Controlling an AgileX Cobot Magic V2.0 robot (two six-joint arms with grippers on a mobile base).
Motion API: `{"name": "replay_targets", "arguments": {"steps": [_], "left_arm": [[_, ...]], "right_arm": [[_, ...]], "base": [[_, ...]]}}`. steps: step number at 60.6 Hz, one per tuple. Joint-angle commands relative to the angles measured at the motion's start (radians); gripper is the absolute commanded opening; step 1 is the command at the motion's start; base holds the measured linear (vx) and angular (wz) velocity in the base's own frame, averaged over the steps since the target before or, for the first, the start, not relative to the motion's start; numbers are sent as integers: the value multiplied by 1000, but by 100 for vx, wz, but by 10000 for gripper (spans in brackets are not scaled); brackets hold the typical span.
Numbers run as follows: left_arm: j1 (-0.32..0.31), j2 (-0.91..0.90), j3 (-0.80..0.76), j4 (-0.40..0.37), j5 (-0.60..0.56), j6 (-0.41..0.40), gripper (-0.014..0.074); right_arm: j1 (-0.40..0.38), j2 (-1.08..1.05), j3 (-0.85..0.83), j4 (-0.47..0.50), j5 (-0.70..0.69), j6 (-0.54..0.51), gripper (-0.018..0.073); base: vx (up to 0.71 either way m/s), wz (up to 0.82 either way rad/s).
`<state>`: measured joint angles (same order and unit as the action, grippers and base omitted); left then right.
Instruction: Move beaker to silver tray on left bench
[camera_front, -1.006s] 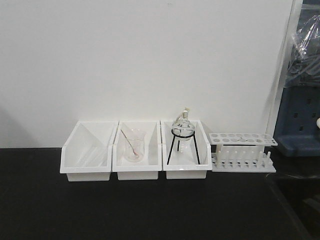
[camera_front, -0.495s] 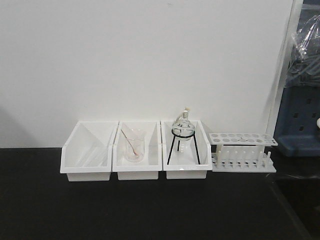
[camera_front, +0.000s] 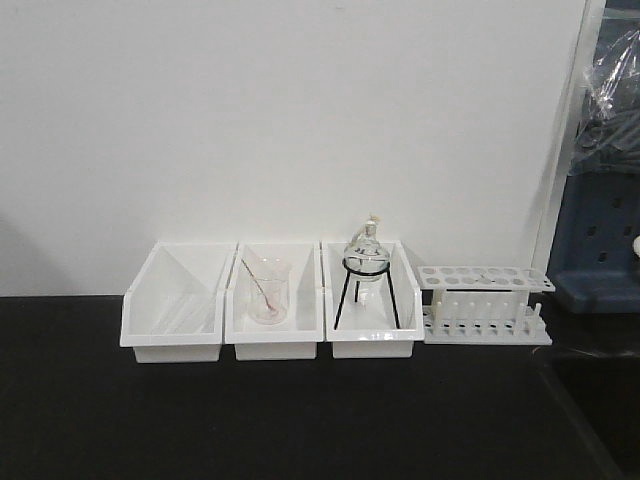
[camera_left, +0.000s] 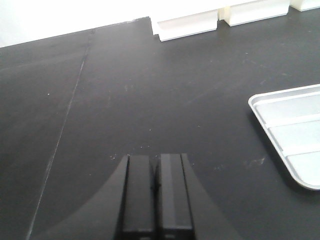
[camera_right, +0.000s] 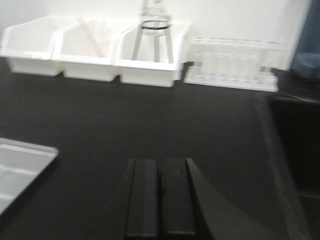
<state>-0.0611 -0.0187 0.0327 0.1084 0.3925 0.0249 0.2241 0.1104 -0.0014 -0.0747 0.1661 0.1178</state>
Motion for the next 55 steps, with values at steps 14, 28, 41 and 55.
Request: {"name": "replay_targets", "arguments": {"steps": [14, 28, 41, 55], "left_arm": [[-4, -8, 20, -2, -83, -2, 1], [-4, -8, 20, -2, -83, -2, 1], [-4, -8, 20, -2, -83, -2, 1], [-4, -8, 20, -2, -83, -2, 1]], "right_arm": [[-116, -129, 38, -35, -66, 12, -11], [-114, -129, 38, -35, -66, 14, -11], [-114, -129, 38, -35, -66, 14, -11], [-114, -129, 38, -35, -66, 14, -11]], "base": [[0, 0], [0, 0], [0, 0], [0, 0]]}}
